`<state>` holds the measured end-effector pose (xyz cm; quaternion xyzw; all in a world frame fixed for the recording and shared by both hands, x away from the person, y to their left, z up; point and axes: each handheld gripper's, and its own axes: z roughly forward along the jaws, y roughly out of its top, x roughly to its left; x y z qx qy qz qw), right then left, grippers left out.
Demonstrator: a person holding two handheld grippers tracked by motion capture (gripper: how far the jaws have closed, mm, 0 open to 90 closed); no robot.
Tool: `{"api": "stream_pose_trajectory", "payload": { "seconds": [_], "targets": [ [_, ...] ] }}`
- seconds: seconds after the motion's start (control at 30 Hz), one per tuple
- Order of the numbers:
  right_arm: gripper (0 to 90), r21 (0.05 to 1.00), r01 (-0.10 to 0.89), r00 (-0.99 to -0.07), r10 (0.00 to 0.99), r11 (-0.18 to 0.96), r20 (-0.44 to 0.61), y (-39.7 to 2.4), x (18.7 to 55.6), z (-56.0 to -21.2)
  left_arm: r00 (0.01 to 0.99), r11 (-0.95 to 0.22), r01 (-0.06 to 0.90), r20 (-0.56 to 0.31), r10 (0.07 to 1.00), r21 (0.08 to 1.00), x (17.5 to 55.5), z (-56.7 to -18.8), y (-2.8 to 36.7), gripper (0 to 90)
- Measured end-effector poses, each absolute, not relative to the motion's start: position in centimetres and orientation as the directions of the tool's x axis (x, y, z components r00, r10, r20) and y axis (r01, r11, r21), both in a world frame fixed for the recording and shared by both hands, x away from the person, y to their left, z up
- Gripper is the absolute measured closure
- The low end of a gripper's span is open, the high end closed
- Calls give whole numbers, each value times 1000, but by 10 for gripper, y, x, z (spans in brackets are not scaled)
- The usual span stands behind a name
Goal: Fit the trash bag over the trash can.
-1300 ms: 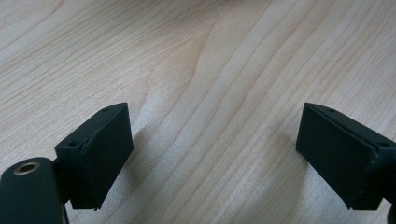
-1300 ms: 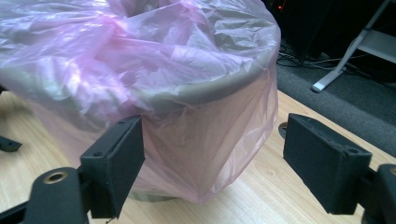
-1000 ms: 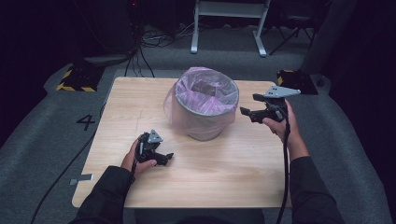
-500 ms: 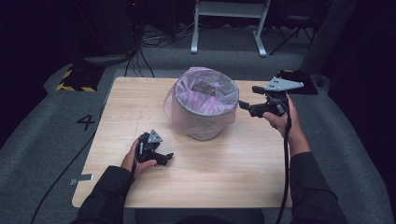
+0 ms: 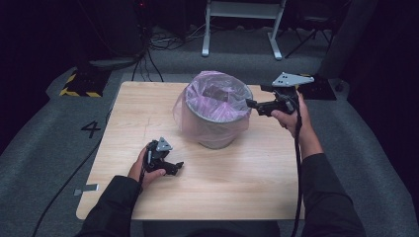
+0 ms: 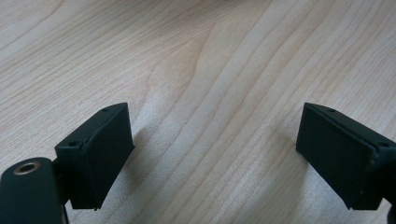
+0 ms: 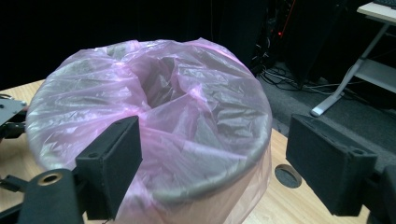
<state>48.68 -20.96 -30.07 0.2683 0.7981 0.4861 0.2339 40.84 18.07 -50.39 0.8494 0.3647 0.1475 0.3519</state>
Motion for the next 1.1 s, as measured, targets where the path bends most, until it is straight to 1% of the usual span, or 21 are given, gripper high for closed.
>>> {"api": "stream_pose_trajectory", "payload": {
  "seconds": [0.4, 0.7, 1.1],
  "targets": [
    [189, 888, 210, -766, 633, 410, -111, -186, 501, -301, 691, -487, 516, -6, 723, 705, 408, -504, 181, 107],
    [200, 874, 201, -794, 596, 443, -119, -166, 504, -304, 691, -487, 516, -6, 723, 705, 408, -504, 181, 107],
    [202, 853, 217, -813, 571, 475, -111, -147, 508, -306, 691, -487, 516, -6, 723, 705, 408, -504, 181, 107]
  ]
}}
